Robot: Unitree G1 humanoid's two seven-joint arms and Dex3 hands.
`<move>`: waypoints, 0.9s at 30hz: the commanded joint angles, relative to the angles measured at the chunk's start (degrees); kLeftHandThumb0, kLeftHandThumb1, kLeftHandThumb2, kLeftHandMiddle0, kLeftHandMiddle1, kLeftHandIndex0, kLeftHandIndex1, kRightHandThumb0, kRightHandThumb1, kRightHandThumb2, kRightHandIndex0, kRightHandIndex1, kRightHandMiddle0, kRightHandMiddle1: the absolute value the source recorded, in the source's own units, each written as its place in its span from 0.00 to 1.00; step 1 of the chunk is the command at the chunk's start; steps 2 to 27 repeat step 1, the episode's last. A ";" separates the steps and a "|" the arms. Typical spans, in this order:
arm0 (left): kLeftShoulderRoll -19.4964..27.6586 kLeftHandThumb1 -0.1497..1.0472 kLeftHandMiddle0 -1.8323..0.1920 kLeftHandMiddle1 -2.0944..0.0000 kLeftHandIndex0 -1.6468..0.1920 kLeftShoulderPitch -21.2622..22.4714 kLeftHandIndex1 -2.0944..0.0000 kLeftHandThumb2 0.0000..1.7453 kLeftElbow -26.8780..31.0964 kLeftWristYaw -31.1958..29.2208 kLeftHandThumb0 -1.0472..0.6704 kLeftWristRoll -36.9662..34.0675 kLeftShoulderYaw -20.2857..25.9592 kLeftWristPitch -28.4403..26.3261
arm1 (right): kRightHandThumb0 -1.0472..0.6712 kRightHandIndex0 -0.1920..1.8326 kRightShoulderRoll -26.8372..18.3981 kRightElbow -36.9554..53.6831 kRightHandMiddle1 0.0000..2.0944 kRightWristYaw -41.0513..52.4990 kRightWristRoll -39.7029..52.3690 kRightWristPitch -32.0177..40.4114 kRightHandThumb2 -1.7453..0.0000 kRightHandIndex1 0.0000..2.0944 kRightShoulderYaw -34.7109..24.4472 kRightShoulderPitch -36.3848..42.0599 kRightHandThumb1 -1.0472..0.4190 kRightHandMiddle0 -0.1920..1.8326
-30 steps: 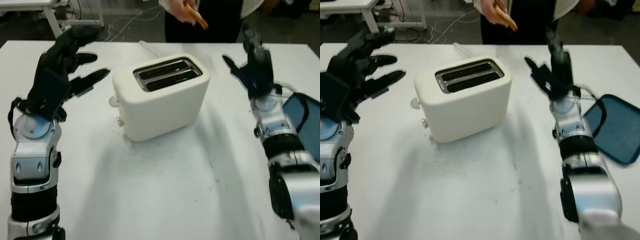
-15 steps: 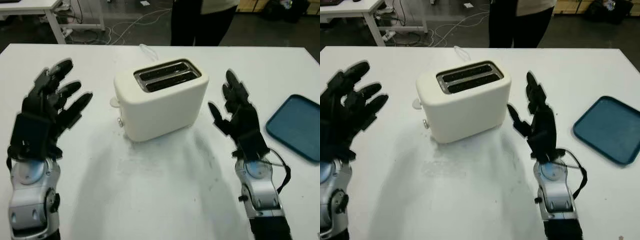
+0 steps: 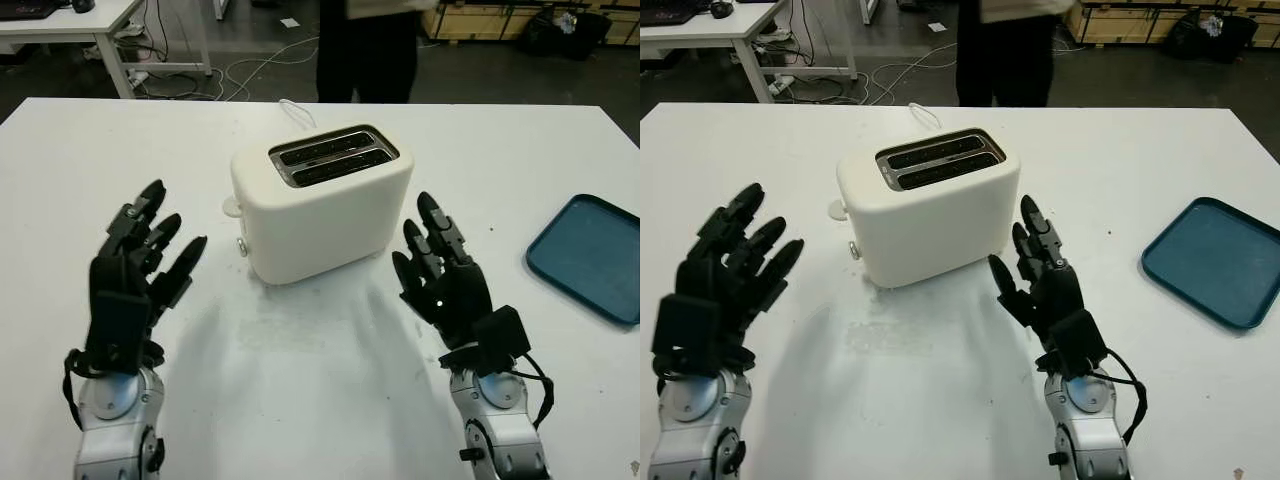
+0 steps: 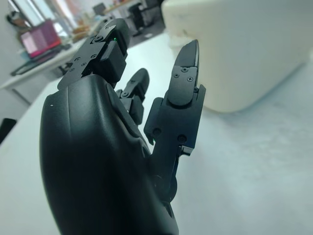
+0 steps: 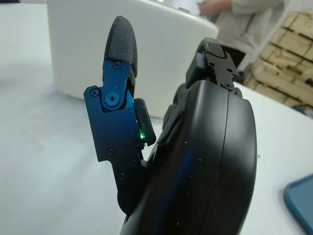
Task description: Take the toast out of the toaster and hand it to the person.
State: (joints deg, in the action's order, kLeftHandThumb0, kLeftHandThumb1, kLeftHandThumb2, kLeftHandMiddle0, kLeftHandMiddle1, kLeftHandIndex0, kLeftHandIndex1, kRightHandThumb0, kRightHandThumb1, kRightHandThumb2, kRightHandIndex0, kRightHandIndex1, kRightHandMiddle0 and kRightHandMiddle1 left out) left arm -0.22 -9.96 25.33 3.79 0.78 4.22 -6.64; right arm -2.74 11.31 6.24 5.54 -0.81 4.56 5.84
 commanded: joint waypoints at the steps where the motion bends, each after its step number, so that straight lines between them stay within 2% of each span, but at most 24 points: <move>1: -0.22 0.89 0.70 0.86 0.66 -0.03 0.97 0.10 -0.77 0.21 0.33 0.79 -0.61 1.79 | 0.27 0.09 0.49 0.00 0.00 -0.37 0.09 1.26 0.72 0.00 -0.23 0.09 0.09 0.09; 27: -0.22 0.89 0.70 0.86 0.66 -0.03 0.97 0.10 -0.77 0.21 0.33 0.79 -0.61 1.79 | 0.27 0.09 0.49 0.00 0.00 -0.37 0.09 1.26 0.72 0.00 -0.23 0.09 0.09 0.09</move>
